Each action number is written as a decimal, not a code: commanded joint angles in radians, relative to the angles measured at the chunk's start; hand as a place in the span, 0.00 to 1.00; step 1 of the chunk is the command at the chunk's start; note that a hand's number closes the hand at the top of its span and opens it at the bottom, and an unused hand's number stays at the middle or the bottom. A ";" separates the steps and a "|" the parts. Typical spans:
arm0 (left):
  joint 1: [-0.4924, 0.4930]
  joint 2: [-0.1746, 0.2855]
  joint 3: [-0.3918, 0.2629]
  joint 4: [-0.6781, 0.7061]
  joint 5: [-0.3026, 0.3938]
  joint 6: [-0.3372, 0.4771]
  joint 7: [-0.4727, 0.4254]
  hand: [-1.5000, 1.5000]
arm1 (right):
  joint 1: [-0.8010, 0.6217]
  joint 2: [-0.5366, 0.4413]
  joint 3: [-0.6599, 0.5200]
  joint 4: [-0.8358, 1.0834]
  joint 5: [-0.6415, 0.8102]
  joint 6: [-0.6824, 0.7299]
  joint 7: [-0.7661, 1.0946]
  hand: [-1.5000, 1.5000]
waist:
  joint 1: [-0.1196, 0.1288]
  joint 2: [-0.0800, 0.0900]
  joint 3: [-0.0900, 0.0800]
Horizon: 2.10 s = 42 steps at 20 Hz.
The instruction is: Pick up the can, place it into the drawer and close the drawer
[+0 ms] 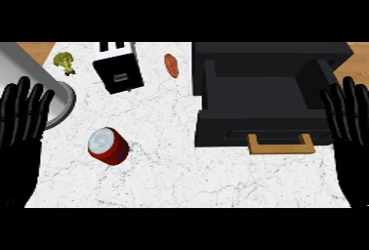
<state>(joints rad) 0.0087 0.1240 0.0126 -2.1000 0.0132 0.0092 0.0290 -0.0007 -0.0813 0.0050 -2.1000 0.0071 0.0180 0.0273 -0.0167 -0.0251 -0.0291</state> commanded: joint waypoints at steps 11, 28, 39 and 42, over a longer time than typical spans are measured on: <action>0.263 -0.088 0.057 -0.092 -0.003 0.126 0.246 0.00 | 0.083 0.020 -0.057 0.006 0.014 -0.085 0.216 0.00 | 0.022 0.022 0.029; 0.201 -0.122 -0.018 -0.010 -0.071 0.179 0.262 0.00 | 0.057 -0.010 -0.176 0.082 -0.080 -0.019 0.131 0.00 | 0.017 0.025 0.029; 0.155 -0.124 -0.036 0.232 -0.085 0.245 0.127 0.00 | 0.166 -0.008 -0.191 -0.080 -0.093 0.022 0.171 0.00 | 0.015 0.024 0.029; 0.184 -0.124 -0.050 0.326 -0.077 0.268 0.030 0.00 | 0.193 0.028 -0.123 -0.177 -0.051 -0.008 0.249 0.00 | 0.014 0.024 0.028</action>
<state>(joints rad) 0.1665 0.0015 -0.0168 -1.8463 -0.0716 0.2441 0.1361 0.1600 -0.0806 -0.1705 -2.1529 -0.0779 0.0373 0.1855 -0.0024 -0.0004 0.0000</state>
